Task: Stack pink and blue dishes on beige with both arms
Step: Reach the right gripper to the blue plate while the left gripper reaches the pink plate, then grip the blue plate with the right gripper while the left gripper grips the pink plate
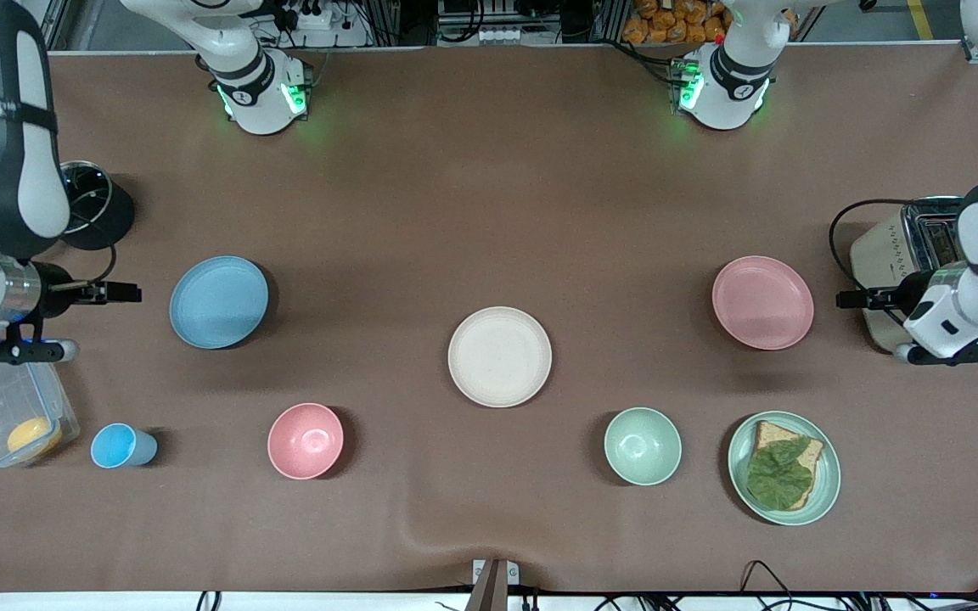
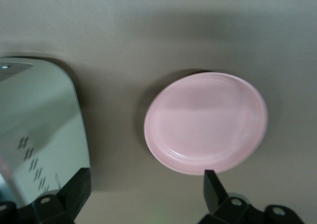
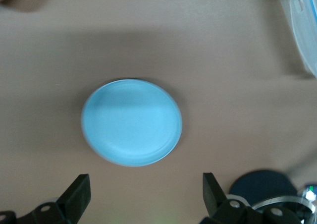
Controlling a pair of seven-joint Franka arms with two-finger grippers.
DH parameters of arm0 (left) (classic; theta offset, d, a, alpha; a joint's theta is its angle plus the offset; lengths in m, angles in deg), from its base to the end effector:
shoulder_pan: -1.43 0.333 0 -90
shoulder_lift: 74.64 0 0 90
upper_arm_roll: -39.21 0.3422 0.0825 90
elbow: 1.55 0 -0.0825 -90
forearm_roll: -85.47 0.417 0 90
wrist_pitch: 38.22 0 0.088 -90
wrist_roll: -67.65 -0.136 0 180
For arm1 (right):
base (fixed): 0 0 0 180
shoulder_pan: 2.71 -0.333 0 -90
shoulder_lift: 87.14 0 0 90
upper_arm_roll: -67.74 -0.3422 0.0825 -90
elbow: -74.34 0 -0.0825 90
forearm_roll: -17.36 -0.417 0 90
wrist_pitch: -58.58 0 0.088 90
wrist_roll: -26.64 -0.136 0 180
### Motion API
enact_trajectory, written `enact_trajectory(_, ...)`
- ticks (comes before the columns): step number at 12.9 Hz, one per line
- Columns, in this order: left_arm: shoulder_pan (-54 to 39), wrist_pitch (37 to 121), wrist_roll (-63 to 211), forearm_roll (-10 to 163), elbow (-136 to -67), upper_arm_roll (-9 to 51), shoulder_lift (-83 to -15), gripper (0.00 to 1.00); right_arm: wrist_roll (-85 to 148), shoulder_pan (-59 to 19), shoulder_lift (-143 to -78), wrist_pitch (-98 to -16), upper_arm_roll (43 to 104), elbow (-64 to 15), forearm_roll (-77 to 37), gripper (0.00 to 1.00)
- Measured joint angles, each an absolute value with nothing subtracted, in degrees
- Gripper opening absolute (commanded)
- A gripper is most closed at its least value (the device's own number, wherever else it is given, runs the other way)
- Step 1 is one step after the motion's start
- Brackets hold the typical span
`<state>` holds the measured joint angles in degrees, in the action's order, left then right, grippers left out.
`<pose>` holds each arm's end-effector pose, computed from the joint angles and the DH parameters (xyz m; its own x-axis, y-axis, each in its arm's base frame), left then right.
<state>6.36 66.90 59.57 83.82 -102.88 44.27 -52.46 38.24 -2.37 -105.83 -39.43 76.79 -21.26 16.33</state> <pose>0.6308 0.1048 0.3013 0.9494 0.0364 -0.3120 0.0497 -0.9982 0.0349 0.6409 -0.0959 0.3815 0.9601 0.0364 -0.2774 0.0315 -0.9993 -0.0222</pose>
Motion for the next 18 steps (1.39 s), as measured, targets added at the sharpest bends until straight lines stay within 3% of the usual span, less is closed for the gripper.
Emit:
enact_trajectory(4, 9.08, 70.03, 54.75, 76.21, -105.17, 44.24, -46.43, 1.0, 49.07, 3.3, -107.72, -54.5, 76.94, -32.48, 14.24, 1.0)
enact_trajectory(7, 9.79, 72.13, 53.9, 73.78, -105.19, 44.24, -42.59, 1.0, 54.71, 4.52, -112.56, -59.17, 76.95, -34.95, 8.2, 1.0)
enact_trajectory(9, 9.83, 72.75, 53.89, 73.77, -105.14, 44.21, -41.67, 0.91, 56.83, 4.51, -116.5, -61.28, 76.78, -34.94, 4.88, 1.0)
enact_trajectory(13, 9.83, 72.9, 53.88, 73.77, -105.12, 44.03, -40.59, 0.54, 60.05, 5.12, -120.19, -62.28, 76.87, -34.83, 0.03, 0.97)
enact_trajectory(15, 9.83, 72.91, 53.87, 73.77, -105.12, 44.02, -39.93, 0.35, 62.32, 5.45, -120.95, -62.13, 76.88, -34.83, -1.52, 0.44)
enact_trajectory(17, 9.83, 72.94, 53.87, 73.77, -105.11, 44.03, -39.45, 0.07, 63.24, 5.49, -120.98, -61.58, 76.93, -34.6, -1.67, 0.01)
enact_trajectory(18, 9.83, 72.95, 53.87, 73.77, -105.11, 44.03, -39.37, 0.01, 63.34, 5.48, -120.98, -61.02, 76.92, -34.42, -1.7, 0.0)
